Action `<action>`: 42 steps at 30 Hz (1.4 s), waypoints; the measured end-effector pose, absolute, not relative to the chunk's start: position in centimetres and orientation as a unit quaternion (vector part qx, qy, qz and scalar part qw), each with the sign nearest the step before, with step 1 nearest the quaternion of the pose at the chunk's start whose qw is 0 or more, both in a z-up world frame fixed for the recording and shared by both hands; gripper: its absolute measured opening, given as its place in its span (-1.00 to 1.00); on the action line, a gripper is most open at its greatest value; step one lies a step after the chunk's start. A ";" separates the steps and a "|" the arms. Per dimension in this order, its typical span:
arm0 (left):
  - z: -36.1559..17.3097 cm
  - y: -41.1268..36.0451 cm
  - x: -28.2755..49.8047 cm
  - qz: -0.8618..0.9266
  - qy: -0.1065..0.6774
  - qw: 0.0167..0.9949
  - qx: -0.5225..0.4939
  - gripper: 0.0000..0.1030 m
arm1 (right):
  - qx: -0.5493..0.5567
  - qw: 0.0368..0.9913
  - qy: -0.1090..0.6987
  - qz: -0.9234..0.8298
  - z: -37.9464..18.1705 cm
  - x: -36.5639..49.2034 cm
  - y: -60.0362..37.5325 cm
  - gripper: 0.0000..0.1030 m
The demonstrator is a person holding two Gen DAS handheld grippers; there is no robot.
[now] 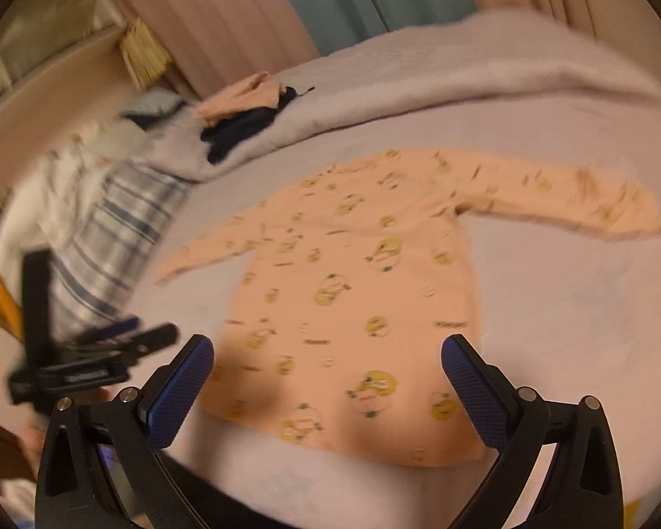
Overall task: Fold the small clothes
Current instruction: 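Grasp the sleeve cuff of the peach shirt with the right gripper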
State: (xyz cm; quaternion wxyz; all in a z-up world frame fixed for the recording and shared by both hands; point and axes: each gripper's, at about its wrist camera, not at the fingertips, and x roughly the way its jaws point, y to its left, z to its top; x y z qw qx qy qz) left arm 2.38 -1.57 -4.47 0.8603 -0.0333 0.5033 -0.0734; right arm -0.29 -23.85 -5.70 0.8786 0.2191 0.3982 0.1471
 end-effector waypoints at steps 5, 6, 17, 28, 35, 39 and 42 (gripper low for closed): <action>-6.6 -1.6 4.0 -0.100 0.517 0.845 -0.088 0.99 | 0.229 0.885 0.401 0.056 -9.0 0.3 -27.5 0.99; -6.8 -1.5 4.1 -0.104 0.517 0.844 -0.097 0.99 | 0.238 0.884 0.401 0.037 -9.7 0.4 -28.8 0.99; -9.2 -1.7 7.7 -0.134 0.487 0.851 -0.146 0.99 | 0.368 0.845 0.376 -0.098 -15.7 1.7 -42.0 0.99; -11.8 -2.6 12.6 -0.156 0.526 0.813 -0.195 0.99 | 0.454 0.831 0.303 -0.109 -17.4 6.1 -48.7 0.95; -11.8 -2.7 15.0 -0.152 0.522 0.816 -0.198 0.99 | 0.478 0.827 0.268 -0.127 -18.0 6.8 -50.4 0.12; -11.9 -2.5 15.9 -0.152 0.521 0.814 -0.206 0.99 | 0.503 0.812 0.260 -0.142 -19.3 5.0 -52.1 -0.82; -11.9 -2.1 16.2 -0.148 0.520 0.814 -0.211 0.99 | 0.506 0.814 0.246 -0.142 -18.9 4.3 -51.7 -0.85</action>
